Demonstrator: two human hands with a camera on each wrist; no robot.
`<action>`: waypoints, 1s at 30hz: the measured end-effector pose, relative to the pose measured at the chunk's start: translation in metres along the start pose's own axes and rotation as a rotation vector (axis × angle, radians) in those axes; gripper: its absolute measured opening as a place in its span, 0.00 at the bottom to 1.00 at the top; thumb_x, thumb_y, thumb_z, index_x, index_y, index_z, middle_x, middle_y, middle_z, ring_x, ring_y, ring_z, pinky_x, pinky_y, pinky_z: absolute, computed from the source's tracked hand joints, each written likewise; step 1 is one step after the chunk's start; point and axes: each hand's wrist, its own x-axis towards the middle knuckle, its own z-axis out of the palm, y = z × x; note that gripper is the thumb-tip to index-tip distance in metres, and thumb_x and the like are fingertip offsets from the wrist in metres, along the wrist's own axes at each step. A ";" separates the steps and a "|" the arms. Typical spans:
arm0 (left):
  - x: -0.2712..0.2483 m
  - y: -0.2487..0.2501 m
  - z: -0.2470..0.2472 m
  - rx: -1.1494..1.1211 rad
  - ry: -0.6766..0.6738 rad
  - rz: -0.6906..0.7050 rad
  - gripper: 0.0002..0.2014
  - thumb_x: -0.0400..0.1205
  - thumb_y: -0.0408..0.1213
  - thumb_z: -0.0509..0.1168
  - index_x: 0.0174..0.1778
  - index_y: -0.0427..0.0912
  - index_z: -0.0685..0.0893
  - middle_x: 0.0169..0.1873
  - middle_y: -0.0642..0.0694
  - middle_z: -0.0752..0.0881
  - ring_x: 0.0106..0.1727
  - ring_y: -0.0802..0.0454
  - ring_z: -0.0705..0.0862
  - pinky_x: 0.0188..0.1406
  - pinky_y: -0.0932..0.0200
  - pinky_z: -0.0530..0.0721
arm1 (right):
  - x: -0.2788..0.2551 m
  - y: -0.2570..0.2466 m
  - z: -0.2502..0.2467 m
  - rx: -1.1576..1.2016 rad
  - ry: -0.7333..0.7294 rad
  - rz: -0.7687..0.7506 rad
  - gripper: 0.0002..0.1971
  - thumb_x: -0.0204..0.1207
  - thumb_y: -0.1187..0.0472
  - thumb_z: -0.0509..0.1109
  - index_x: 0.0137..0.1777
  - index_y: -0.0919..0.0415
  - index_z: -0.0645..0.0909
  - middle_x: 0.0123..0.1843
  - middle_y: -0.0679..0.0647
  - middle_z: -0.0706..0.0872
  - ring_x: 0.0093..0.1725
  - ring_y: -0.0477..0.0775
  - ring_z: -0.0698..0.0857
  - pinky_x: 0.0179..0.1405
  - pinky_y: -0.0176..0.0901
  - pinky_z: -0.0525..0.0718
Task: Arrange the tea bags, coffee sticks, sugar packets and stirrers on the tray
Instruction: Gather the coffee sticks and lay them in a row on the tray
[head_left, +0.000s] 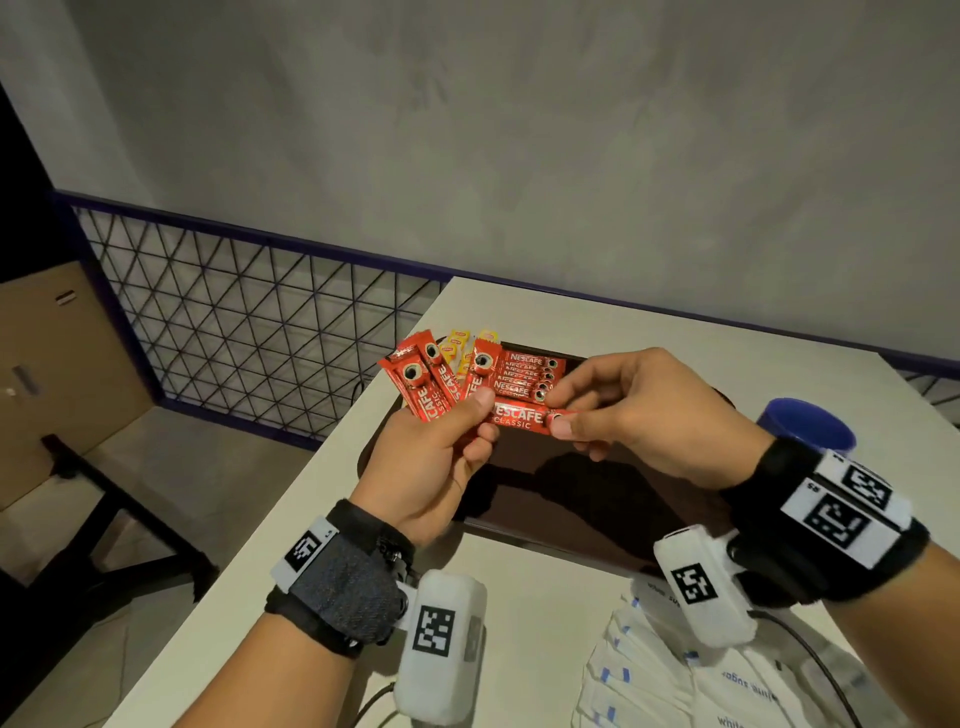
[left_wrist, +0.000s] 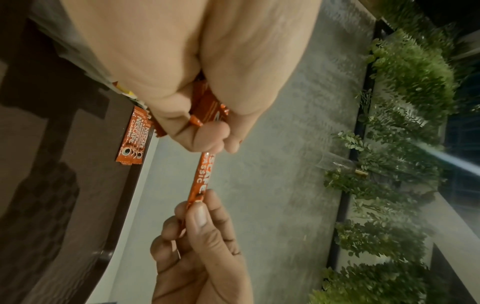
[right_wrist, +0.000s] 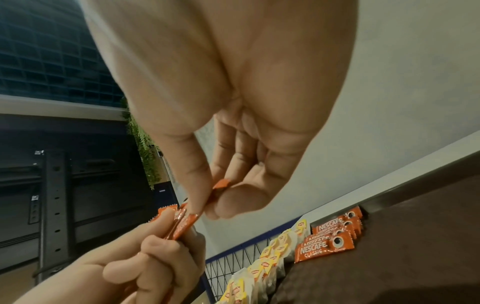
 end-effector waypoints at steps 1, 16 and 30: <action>0.000 0.000 -0.001 0.000 0.000 -0.003 0.12 0.82 0.26 0.70 0.60 0.30 0.83 0.43 0.39 0.85 0.33 0.55 0.79 0.23 0.71 0.77 | 0.000 0.001 -0.001 0.006 0.004 0.005 0.10 0.72 0.70 0.83 0.52 0.63 0.91 0.43 0.66 0.93 0.40 0.60 0.91 0.40 0.45 0.93; 0.009 0.003 -0.009 -0.069 0.175 -0.050 0.05 0.85 0.33 0.70 0.50 0.34 0.83 0.35 0.44 0.81 0.30 0.55 0.77 0.16 0.69 0.69 | 0.078 0.035 -0.016 -0.130 0.160 0.088 0.04 0.75 0.66 0.83 0.47 0.63 0.93 0.41 0.61 0.95 0.35 0.53 0.91 0.43 0.46 0.93; 0.008 0.004 -0.007 -0.053 0.149 -0.071 0.11 0.84 0.29 0.70 0.61 0.34 0.82 0.38 0.44 0.78 0.30 0.54 0.76 0.17 0.68 0.67 | 0.136 0.060 0.012 -0.379 0.062 0.209 0.06 0.74 0.66 0.83 0.47 0.63 0.89 0.40 0.57 0.93 0.35 0.52 0.94 0.36 0.41 0.93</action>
